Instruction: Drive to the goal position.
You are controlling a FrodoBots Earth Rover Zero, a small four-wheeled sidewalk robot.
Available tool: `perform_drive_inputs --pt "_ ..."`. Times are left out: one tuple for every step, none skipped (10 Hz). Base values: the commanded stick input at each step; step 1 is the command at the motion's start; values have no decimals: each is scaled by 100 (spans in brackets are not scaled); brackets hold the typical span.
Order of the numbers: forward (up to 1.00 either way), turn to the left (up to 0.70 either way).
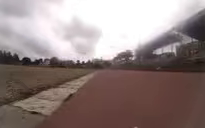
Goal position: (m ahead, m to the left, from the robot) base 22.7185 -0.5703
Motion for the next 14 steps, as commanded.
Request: perform_drive_inputs --pt "100 0" --pt "100 0" --pt "100 0" --pt "100 0" --pt "100 0" --pt "100 0" --pt "100 0" --pt "100 0" --pt "100 0" --pt "100 0" --pt "100 0" --pt "100 0" --pt "100 0" --pt "100 0"
